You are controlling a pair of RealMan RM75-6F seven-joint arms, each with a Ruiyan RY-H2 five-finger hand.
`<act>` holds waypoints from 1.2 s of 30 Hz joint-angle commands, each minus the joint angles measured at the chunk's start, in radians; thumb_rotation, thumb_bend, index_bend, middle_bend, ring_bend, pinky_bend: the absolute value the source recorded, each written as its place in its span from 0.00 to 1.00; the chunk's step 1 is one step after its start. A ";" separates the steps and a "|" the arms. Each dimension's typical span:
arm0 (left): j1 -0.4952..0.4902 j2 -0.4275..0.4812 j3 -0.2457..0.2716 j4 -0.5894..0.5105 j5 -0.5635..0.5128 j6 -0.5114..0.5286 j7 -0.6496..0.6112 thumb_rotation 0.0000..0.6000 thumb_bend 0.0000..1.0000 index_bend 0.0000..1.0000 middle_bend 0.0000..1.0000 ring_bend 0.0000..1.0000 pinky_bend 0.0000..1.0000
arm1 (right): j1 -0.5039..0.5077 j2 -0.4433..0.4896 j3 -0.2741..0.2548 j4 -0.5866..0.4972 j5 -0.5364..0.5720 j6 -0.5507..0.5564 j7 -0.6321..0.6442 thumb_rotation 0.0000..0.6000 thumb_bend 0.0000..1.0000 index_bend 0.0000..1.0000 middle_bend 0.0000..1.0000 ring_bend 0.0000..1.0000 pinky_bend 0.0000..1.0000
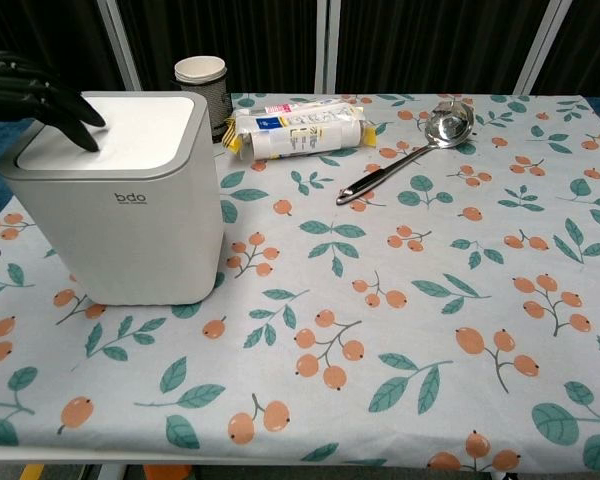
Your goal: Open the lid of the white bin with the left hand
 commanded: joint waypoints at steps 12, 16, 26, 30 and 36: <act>0.052 0.018 -0.029 -0.035 -0.034 0.190 0.041 1.00 0.00 0.26 0.20 0.14 0.02 | -0.010 -0.004 0.003 0.018 0.002 0.021 0.020 1.00 0.30 0.20 0.21 0.12 0.14; 0.095 0.058 -0.039 -0.055 -0.078 0.253 0.039 1.00 0.00 0.22 0.17 0.14 0.02 | -0.010 -0.003 0.004 0.023 -0.003 0.027 0.027 1.00 0.30 0.20 0.21 0.12 0.14; 0.254 0.087 -0.067 -0.025 -0.271 0.426 0.031 1.00 0.00 0.20 0.15 0.14 0.02 | -0.024 0.009 0.010 0.028 -0.009 0.065 0.035 1.00 0.31 0.20 0.21 0.12 0.14; 0.301 0.075 -0.041 -0.012 -0.386 0.375 0.098 1.00 0.00 0.21 0.15 0.14 0.02 | -0.025 0.009 0.009 0.030 -0.017 0.071 0.040 1.00 0.31 0.17 0.19 0.10 0.13; 0.349 0.024 -0.026 0.014 -0.456 0.365 0.099 1.00 0.00 0.21 0.15 0.14 0.02 | -0.032 0.007 0.018 0.032 -0.026 0.104 0.053 1.00 0.31 0.08 0.11 0.02 0.05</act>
